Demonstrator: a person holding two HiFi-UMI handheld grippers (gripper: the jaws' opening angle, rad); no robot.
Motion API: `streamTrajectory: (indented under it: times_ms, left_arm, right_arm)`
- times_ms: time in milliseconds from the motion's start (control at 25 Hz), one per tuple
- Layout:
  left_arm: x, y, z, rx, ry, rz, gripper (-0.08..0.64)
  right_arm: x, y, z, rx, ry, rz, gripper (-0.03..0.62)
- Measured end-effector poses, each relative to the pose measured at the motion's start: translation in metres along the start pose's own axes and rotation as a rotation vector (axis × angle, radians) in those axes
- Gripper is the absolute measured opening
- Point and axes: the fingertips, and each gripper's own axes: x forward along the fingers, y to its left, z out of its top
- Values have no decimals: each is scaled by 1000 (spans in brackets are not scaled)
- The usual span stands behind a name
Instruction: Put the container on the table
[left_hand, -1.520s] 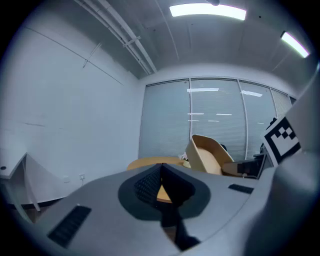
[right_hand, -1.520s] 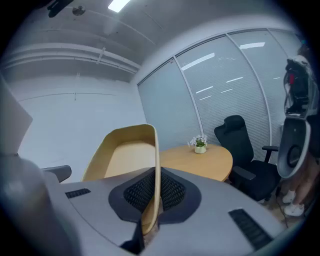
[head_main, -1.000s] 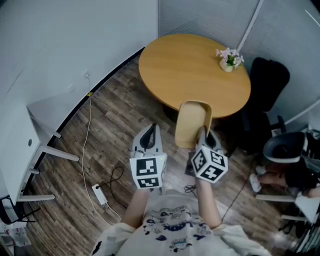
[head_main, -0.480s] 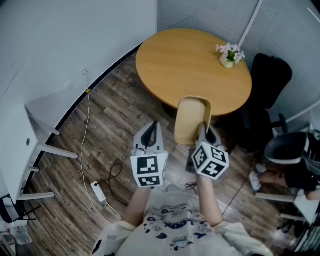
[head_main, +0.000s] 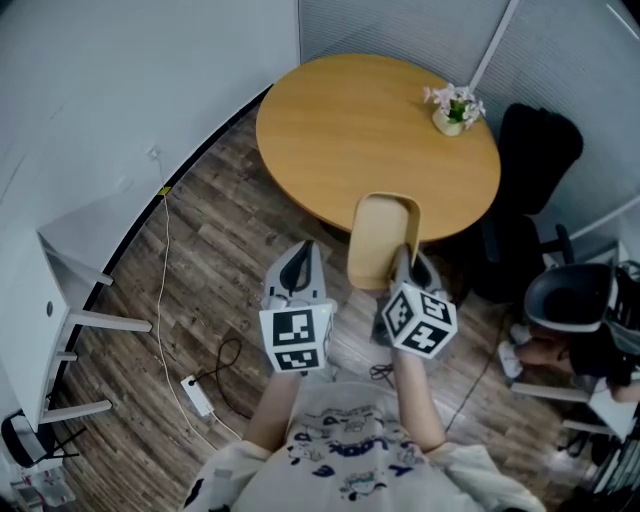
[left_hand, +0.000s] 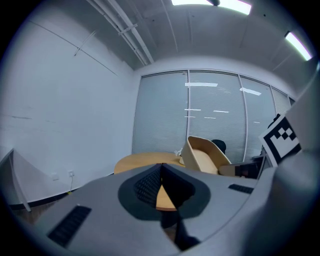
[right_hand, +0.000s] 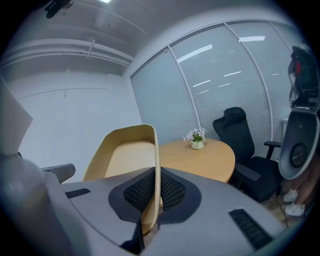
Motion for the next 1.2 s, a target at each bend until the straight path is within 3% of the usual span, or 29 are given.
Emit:
streamTrajectory:
  times_ms: [760, 1200]
  left_arm:
    - [173, 39, 50, 11, 3, -116, 3]
    - [243, 57, 53, 18, 38, -159, 3]
  right_arm:
    - [153, 6, 62, 12, -18, -82, 8]
    - [215, 0, 73, 13, 7, -138, 8]
